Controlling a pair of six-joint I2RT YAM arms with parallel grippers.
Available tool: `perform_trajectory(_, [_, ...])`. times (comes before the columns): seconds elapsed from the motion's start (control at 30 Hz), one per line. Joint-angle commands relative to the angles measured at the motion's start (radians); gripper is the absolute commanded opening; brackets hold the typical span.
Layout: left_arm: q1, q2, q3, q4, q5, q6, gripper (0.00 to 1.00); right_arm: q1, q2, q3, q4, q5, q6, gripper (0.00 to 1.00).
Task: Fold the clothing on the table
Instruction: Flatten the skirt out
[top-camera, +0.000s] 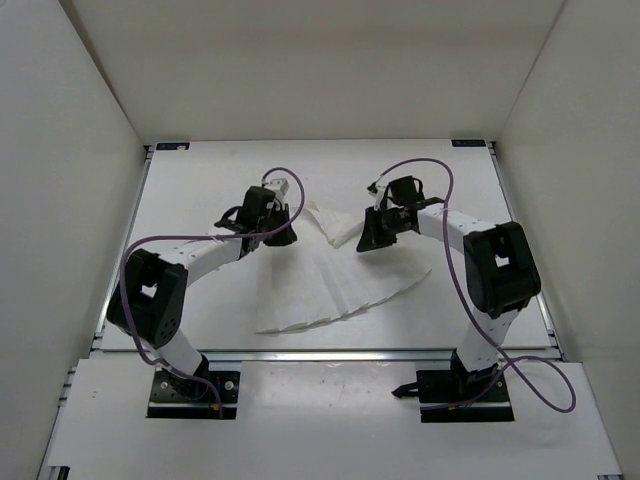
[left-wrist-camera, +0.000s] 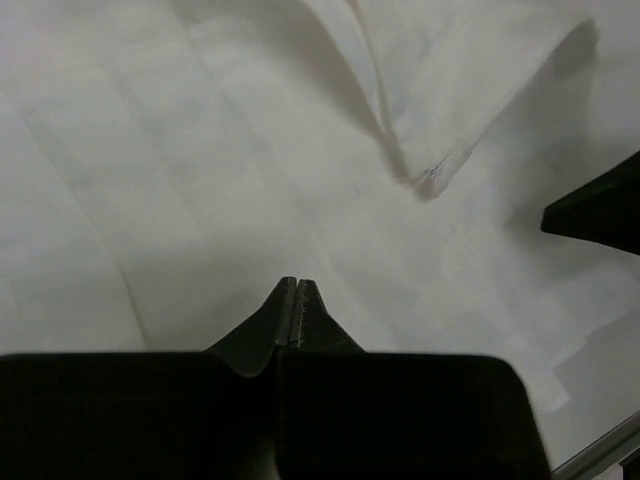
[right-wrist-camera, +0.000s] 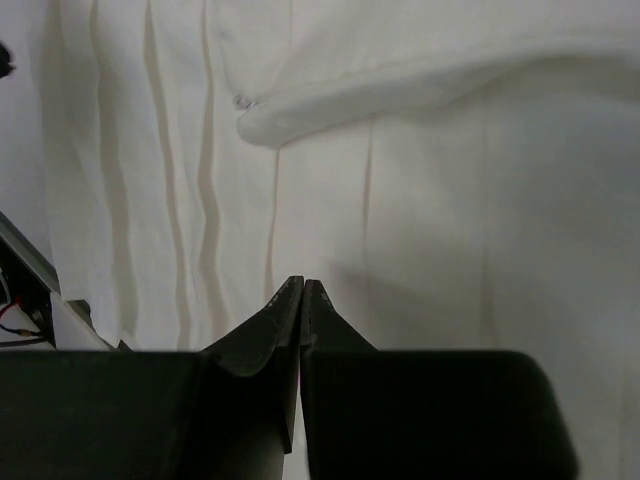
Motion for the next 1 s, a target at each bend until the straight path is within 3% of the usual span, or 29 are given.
perform_trajectory(0.0, [-0.001,0.003,-0.069,0.115,0.016,-0.093,0.00,0.011,-0.084,-0.035,0.071,0.038,-0.014,0.00])
perform_trajectory(0.13, [0.001,0.040,-0.144,0.200,-0.006,-0.161,0.00,0.039,-0.023,-0.023,0.089,0.065,0.009,0.00])
perform_trajectory(0.4, [0.004,0.082,-0.147,0.174,-0.038,-0.181,0.00,0.074,0.125,0.087,0.100,0.131,-0.006,0.00])
perform_trajectory(0.97, [0.033,0.204,-0.029,0.023,-0.026,-0.116,0.00,0.017,0.387,0.474,0.183,0.055,0.118,0.00])
